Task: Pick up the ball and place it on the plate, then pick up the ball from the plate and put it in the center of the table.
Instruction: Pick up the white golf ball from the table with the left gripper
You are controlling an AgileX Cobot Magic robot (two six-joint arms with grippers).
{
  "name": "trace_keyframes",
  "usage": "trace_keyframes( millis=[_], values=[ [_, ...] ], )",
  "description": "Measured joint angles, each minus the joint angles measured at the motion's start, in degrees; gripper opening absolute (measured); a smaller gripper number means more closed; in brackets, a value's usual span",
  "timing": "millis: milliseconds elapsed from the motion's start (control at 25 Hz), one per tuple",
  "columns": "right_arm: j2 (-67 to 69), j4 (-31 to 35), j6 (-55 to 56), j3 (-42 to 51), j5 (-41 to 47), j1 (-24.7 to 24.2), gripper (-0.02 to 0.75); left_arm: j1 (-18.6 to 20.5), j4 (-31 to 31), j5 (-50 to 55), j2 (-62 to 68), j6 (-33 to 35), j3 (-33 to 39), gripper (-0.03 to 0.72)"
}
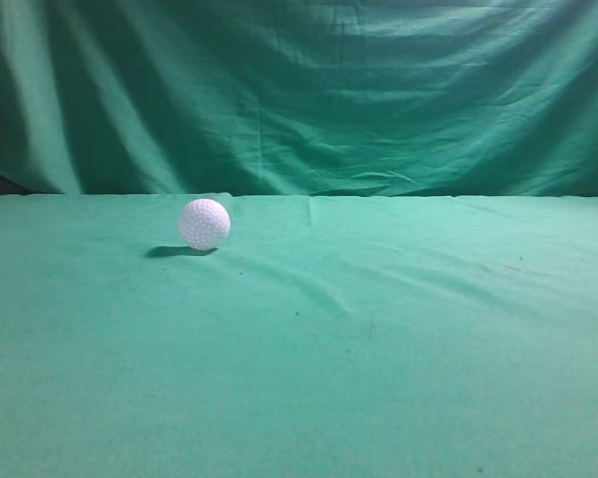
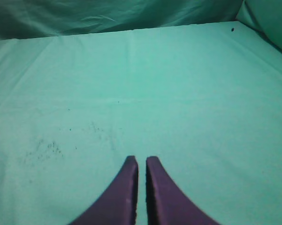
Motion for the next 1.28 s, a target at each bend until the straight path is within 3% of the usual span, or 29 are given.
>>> trace_keyframes(
  millis=[880, 960, 1160, 1280],
  values=[
    [0.0, 0.0, 0.0, 0.0, 0.0, 0.0, 0.054, 0.0, -0.3, -0.6, 0.0, 0.0, 0.1, 0.0],
    [0.0, 0.0, 0.0, 0.0, 0.0, 0.0, 0.054, 0.0, -3.8, -3.6, 0.0, 0.0, 0.2, 0.0],
    [0.0, 0.0, 0.0, 0.0, 0.0, 0.0, 0.054, 0.0, -25.7, -17.6, 0.0, 0.0, 0.2, 0.0],
    [0.0, 0.0, 0.0, 0.0, 0.0, 0.0, 0.054, 0.0, -31.5, -21.9, 0.0, 0.1, 0.2, 0.0]
  ],
)
